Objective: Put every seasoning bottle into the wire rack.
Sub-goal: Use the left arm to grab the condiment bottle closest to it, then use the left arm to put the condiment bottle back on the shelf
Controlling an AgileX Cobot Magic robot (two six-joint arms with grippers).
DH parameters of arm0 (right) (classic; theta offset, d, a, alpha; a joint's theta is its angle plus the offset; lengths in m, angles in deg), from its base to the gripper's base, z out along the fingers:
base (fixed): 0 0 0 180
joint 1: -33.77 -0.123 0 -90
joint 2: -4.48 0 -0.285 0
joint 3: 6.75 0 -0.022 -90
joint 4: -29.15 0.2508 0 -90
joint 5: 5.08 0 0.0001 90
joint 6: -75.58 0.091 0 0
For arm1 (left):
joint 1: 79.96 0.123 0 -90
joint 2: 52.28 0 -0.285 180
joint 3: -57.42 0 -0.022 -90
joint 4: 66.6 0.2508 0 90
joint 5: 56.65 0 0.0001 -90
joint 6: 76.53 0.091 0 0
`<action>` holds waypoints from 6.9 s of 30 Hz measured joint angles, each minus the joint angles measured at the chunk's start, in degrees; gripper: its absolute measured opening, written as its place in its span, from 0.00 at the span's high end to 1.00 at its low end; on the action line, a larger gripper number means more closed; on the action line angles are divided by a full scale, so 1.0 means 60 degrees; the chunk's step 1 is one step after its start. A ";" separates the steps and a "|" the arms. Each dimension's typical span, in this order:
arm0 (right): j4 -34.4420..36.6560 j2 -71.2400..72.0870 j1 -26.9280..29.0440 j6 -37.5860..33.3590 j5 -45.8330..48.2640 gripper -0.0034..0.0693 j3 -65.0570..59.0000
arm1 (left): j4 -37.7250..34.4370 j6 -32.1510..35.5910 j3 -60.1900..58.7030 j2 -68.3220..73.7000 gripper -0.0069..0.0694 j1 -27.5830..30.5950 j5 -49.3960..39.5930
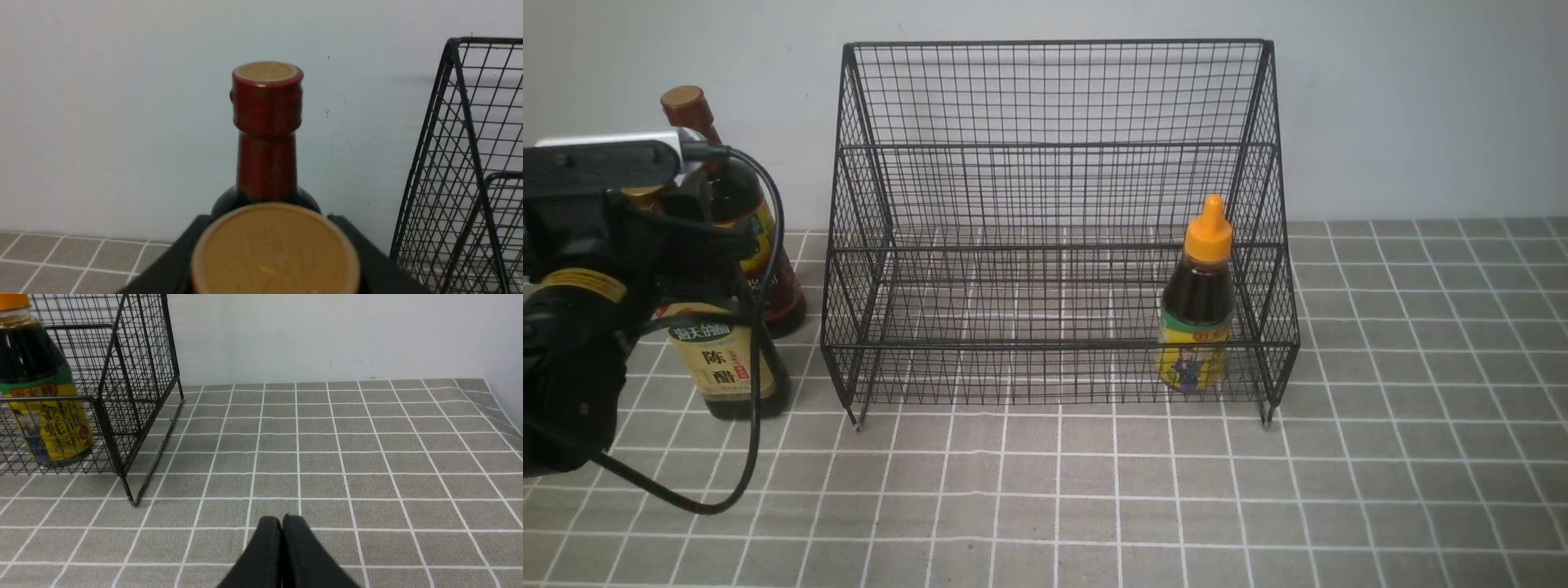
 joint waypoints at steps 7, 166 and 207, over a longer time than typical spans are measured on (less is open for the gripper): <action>0.0000 0.0000 0.0000 0.0000 0.0000 0.97 0.0000 | -0.0019 0.0035 0.0172 -0.1894 0.51 0.0000 -0.1924; 0.0000 0.0000 0.0000 -0.0008 0.0000 0.97 0.0000 | -0.7337 1.0003 0.8664 0.1741 0.34 -0.1656 -1.0350; 0.0000 0.0000 0.0000 0.0148 0.0000 0.97 0.0000 | 0.0058 0.0884 0.7505 0.2376 0.92 -0.2509 -1.2574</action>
